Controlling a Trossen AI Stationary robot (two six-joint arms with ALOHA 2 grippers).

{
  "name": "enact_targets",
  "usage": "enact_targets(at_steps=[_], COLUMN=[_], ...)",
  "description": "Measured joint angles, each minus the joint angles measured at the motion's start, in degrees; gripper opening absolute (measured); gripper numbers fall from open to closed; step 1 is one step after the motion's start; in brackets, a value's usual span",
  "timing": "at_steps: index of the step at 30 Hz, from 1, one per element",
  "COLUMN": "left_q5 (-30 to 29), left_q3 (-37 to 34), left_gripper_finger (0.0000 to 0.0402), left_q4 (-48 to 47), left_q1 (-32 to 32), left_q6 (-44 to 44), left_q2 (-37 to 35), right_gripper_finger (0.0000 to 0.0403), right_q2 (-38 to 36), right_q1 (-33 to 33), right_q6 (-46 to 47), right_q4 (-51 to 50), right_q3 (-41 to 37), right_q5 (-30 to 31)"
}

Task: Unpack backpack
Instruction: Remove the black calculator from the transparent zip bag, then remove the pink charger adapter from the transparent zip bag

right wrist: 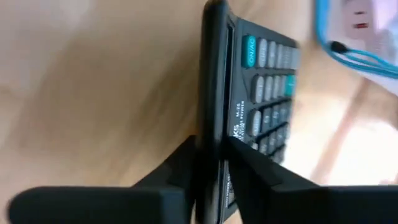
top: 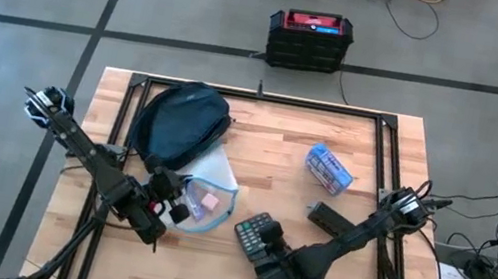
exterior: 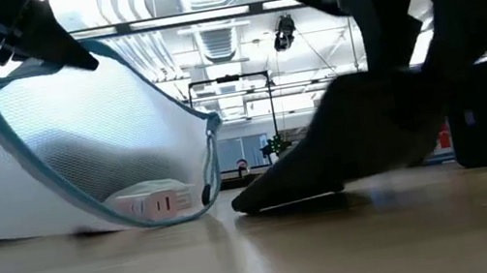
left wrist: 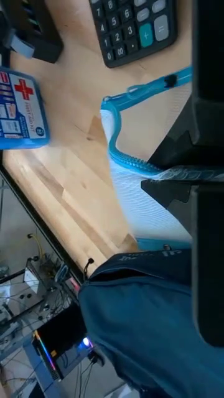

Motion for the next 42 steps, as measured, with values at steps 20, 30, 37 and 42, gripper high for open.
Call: enact_targets(at_steps=[20, 30, 37, 42], left_q5=[0.8, 2.3, 5.5, 5.3], left_q3=[0.0, 0.0, 0.0, 0.0], left_gripper_finger=[0.0, 0.0, 0.0, 0.0], left_q4=[2.9, 7.9, 19.8, 22.8], left_q1=[0.4, 1.0, 1.0, 1.2], left_q6=[2.5, 7.0, 18.8, 22.7], left_q2=[2.2, 2.2, 2.1, 2.1], right_gripper_finger=[0.0295, 0.0327, 0.0307, 0.0303], right_q2=[-2.3, -1.7, -1.7, -1.6], right_q1=[-5.7, -11.5, -17.5, -18.4], right_q6=[6.0, 8.9, 13.4, 13.8], right_q4=[6.2, 44.9, 53.1, 54.8], right_q3=[1.7, -4.4, -9.5, -11.4], right_q5=[-7.5, -5.1, -3.8, -4.1])
